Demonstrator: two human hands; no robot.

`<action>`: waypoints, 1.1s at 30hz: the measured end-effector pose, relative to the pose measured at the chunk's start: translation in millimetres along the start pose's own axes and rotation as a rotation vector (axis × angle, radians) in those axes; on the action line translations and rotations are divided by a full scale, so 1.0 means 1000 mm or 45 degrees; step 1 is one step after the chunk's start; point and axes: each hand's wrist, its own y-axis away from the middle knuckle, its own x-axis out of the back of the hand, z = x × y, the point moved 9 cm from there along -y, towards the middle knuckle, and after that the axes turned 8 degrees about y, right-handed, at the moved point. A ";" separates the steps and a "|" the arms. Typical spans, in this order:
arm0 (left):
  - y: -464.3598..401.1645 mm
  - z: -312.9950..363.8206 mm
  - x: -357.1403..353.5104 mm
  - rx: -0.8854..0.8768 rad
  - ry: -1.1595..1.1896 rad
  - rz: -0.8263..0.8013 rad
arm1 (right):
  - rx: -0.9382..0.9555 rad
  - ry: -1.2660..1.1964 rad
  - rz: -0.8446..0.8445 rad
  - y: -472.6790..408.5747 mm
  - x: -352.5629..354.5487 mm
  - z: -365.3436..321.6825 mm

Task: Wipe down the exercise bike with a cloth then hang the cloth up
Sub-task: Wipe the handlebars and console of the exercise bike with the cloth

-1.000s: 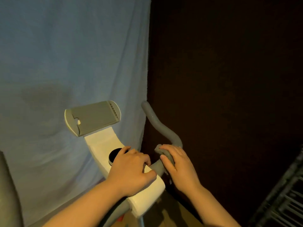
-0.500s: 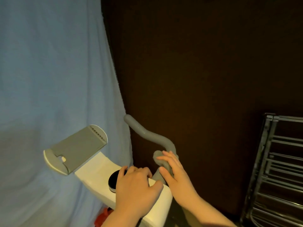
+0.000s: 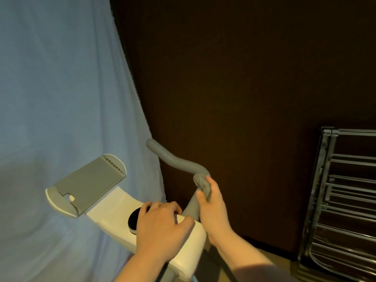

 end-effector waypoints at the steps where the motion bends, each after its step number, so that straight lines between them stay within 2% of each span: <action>1: 0.000 0.001 0.001 -0.007 0.003 0.004 | 0.019 0.005 -0.030 0.009 -0.005 0.000; 4: -0.001 -0.001 0.001 0.018 0.010 -0.002 | 0.019 -0.055 -0.087 0.027 -0.004 0.003; 8: -0.001 -0.002 -0.003 0.083 -0.002 -0.028 | -0.208 -0.278 0.159 0.003 0.034 0.018; 11: -0.009 -0.004 -0.004 0.127 0.000 -0.068 | -0.196 -0.284 0.115 -0.006 0.026 0.009; 14: -0.030 -0.002 -0.016 0.199 0.259 -0.099 | -0.130 -0.237 0.104 -0.014 0.017 -0.006; 20: -0.048 0.007 -0.028 0.253 0.395 0.047 | -0.222 -0.154 -0.097 0.000 0.000 -0.001; 25: -0.043 -0.008 -0.024 0.371 0.516 0.129 | -0.199 -0.249 0.095 -0.019 0.007 0.004; 29: -0.044 -0.011 -0.022 0.396 0.517 0.157 | -0.239 -0.321 -0.014 -0.004 -0.006 0.011; 33: -0.045 -0.005 -0.024 0.389 0.425 0.104 | -0.278 -0.395 0.103 -0.027 0.002 0.014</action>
